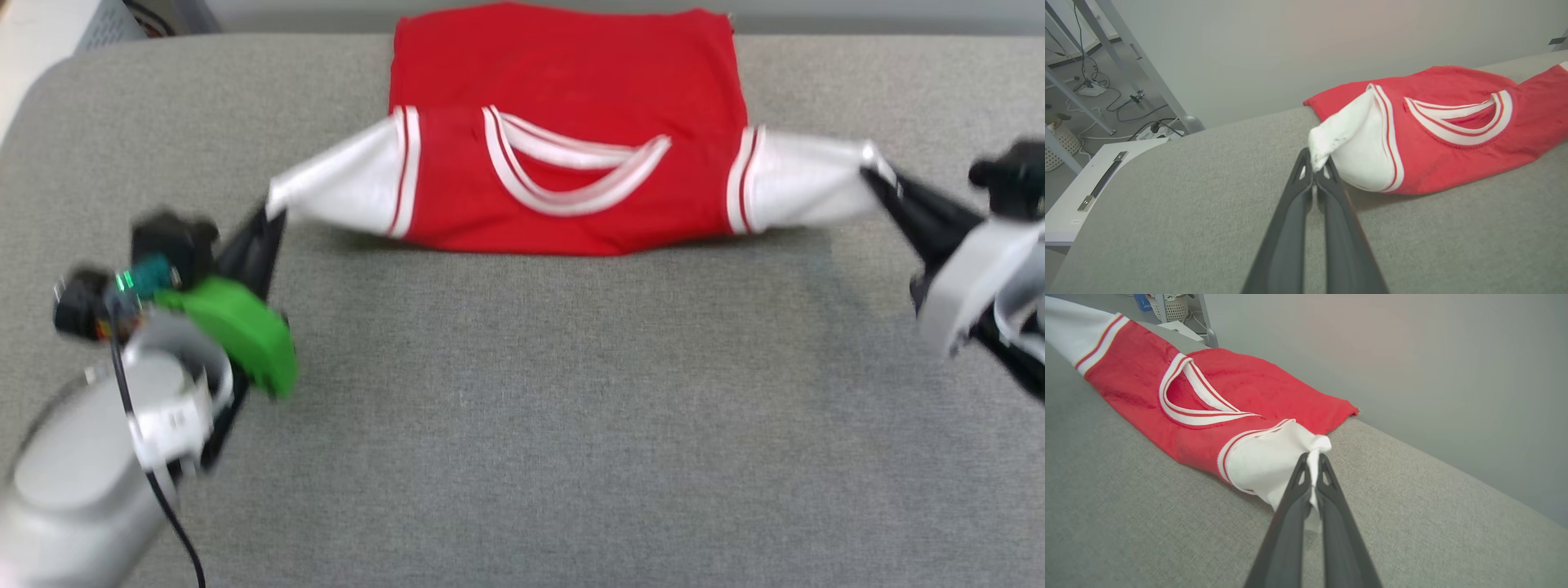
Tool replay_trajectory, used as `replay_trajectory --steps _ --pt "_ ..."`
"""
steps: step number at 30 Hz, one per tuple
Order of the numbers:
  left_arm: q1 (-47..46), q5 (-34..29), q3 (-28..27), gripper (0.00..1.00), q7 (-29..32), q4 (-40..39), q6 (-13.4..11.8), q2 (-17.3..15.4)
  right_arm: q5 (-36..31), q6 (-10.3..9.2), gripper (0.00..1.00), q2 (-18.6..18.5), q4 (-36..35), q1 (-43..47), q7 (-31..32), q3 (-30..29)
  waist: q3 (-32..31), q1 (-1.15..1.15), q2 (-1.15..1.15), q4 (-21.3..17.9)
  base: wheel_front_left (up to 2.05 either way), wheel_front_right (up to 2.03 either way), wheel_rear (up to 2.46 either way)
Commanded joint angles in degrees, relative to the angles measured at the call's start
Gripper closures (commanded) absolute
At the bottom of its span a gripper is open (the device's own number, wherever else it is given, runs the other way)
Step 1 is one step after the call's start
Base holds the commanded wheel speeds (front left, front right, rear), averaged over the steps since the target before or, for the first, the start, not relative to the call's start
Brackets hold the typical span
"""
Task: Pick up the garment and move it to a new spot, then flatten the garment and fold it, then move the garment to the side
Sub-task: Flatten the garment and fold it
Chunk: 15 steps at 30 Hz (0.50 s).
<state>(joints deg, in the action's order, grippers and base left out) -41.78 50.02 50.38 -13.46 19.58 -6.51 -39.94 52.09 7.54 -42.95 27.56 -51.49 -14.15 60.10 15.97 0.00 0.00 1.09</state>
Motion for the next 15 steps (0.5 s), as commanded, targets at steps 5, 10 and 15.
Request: replay_trajectory --steps 5,10,15 --pt "17.9 4.2 1.0 1.00 -0.9 -7.7 -7.1 -2.6 2.2 -0.05 1.00 -4.5 -2.1 15.9 -0.6 -1.5 -6.0 0.00 0.00 0.1 0.00 0.00 0.00" --pt "25.7 6.2 0.5 1.00 -1.3 -8.6 -9.1 -2.3 3.7 -0.05 1.00 -5.4 -1.8 25.8 -0.7 -4.0 -7.7 0.00 0.00 0.4 0.00 0.00 0.00" --pt "31.2 6.8 -1.4 1.00 -1.5 -7.2 -9.6 -0.9 5.0 -0.05 1.00 -5.8 -1.7 35.3 -0.8 -7.6 -9.2 0.00 0.00 0.9 0.00 0.00 0.00"
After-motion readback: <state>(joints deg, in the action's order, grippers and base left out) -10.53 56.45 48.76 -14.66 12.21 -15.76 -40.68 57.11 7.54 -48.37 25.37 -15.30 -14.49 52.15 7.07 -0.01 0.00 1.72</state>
